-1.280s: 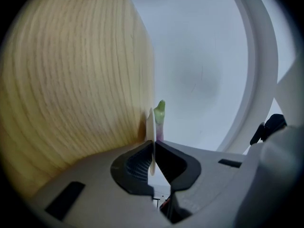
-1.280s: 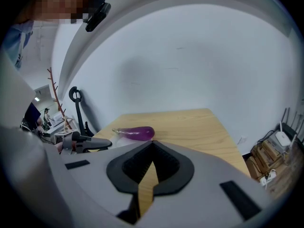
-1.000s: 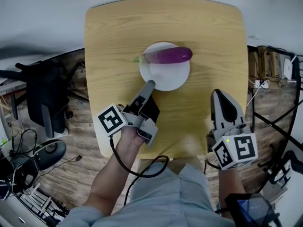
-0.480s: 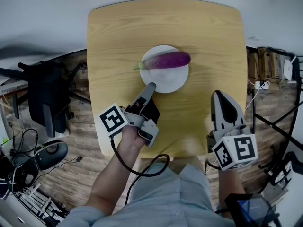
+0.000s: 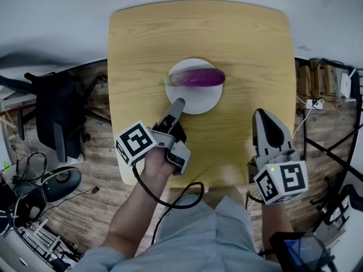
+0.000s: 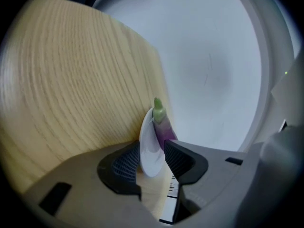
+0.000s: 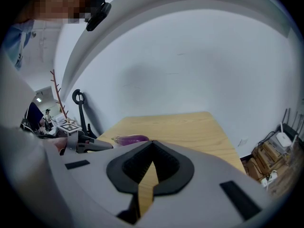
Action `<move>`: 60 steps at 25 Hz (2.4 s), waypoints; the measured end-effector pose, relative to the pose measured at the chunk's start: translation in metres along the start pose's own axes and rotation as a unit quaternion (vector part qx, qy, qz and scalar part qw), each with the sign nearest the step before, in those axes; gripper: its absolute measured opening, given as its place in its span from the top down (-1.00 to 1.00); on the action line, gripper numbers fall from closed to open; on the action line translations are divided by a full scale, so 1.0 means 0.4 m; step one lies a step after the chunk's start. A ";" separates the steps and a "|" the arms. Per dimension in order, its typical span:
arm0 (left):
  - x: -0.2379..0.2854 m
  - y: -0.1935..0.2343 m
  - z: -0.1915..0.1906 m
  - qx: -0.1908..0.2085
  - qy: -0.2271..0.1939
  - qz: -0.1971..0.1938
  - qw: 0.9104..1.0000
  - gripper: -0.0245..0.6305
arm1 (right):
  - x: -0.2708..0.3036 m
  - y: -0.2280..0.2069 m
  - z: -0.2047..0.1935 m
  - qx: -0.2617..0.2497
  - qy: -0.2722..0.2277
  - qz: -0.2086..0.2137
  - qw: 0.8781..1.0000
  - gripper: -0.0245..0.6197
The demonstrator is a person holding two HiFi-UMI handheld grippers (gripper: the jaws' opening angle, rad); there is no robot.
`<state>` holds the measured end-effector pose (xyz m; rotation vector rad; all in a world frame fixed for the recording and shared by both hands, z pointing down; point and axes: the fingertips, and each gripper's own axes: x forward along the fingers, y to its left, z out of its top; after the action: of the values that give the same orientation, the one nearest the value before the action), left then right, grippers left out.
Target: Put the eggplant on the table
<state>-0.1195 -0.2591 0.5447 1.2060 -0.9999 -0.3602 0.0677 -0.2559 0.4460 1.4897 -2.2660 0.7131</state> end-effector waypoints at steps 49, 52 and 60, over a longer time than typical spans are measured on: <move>-0.509 -0.699 -0.312 0.642 -0.308 -0.009 0.702 0.91 | -0.465 0.236 0.343 -0.082 -0.220 0.122 0.964 0.92; -0.539 -0.705 -0.338 0.641 -0.319 -0.011 0.698 0.91 | -0.502 0.258 0.342 -0.091 -0.228 0.129 0.961 0.92; -0.577 -0.711 -0.364 0.646 -0.325 -0.008 0.691 0.91 | -0.552 0.287 0.329 -0.102 -0.237 0.138 0.956 0.92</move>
<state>-0.0560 -0.1114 0.1849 2.4534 -2.0149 -0.0101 0.0487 -0.1285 0.1957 1.3679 -2.8428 0.1821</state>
